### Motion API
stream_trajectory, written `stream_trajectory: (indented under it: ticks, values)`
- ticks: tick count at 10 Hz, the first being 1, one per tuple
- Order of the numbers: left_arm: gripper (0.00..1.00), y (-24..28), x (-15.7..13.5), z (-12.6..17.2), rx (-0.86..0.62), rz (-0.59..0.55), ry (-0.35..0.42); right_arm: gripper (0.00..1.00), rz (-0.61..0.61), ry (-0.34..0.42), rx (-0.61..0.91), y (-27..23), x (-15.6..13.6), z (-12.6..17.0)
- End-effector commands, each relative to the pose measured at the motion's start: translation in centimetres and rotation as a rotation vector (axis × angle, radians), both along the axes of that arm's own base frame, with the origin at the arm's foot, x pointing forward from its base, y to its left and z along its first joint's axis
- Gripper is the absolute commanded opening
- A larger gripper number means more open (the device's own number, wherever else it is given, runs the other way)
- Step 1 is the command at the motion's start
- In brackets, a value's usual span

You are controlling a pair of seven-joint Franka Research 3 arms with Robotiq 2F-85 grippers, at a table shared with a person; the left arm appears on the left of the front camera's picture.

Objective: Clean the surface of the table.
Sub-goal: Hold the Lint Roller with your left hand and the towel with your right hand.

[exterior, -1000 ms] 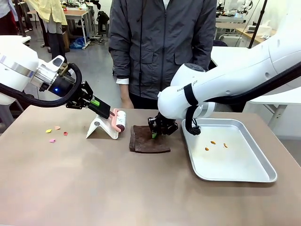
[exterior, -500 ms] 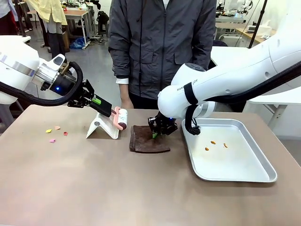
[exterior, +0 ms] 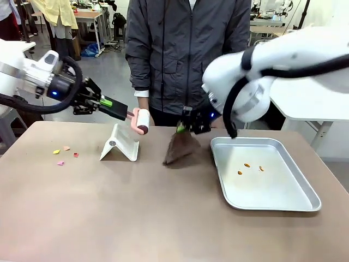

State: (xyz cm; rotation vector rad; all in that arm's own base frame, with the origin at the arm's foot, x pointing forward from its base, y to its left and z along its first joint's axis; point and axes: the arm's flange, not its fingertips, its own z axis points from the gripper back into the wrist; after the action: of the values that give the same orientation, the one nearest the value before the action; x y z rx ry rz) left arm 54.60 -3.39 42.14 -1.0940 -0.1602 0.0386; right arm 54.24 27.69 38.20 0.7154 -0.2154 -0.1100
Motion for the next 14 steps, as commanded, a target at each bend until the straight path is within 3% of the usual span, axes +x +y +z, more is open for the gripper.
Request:
stream_trajectory:
  ticks: [1,2,3,4,5,6,8,11,14]
  values:
    - [0.0,4.3,-2.2,1.0,-0.156,-0.025,0.012,0.0,0.048,0.009,0.318,-8.1,-5.3,0.2]
    - [0.0,6.4,-3.1,1.6,-0.209,0.011,0.019,0.0,0.072,-0.027,0.433,-10.1,-6.6,1.4]
    - [0.0,9.0,-5.0,2.5,-0.298,-0.092,0.049,0.0,0.079,-0.055,0.499,-11.9,-7.9,2.3]
    - [0.0,11.5,-7.2,3.3,-0.372,-0.117,0.047,0.0,0.084,-0.076,0.549,-13.9,-9.9,3.2]
    - [0.0,13.9,-9.5,3.7,-0.419,-0.114,0.047,0.0,0.126,-0.153,0.59,-16.0,-12.2,3.8]
    - [0.0,16.3,-11.8,3.9,-0.475,-0.044,0.025,0.0,0.064,-0.224,0.564,-18.8,-14.7,4.1]
    - [0.0,20.0,-14.6,4.0,-0.527,0.01,0.016,0.0,0.056,-0.29,0.545,-23.7,-18.4,5.0]
    - [0.0,25.4,-17.9,2.1,-0.414,0.077,0.011,0.0,0.037,-0.281,0.597,-29.9,-20.7,4.9]
    - [0.0,23.6,-20.5,-0.3,-0.212,0.178,0.007,0.0,0.081,-0.219,0.743,-33.2,-21.5,2.3]
